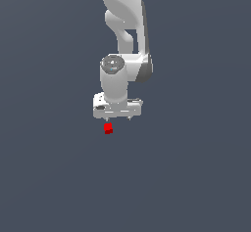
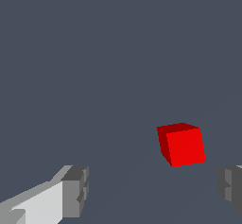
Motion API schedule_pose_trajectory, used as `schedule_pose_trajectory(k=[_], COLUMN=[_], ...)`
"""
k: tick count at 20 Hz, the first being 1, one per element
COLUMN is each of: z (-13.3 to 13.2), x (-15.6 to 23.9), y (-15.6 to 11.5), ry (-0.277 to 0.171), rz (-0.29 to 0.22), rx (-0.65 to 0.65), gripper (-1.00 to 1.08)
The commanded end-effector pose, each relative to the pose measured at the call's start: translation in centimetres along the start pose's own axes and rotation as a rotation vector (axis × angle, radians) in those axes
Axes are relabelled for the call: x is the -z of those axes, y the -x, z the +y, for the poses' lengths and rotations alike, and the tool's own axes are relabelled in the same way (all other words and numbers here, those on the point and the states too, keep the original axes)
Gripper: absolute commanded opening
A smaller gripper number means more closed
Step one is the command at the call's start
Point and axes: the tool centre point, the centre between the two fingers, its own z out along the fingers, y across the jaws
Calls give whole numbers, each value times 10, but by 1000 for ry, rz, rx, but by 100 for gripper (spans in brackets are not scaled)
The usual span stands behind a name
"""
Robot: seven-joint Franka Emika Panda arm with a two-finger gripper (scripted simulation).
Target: Lift up the red cube by 0.2 meters.
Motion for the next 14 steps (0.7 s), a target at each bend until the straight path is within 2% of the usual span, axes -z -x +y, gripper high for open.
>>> schedule_pose_trajectory(k=[1, 8, 14], z=[12, 41, 55], x=[-20, -70, -92], y=[3, 7, 7], ry=[2, 8, 11], rz=[-2, -5, -7], rx=[37, 128, 170], gripper=[100, 100, 100])
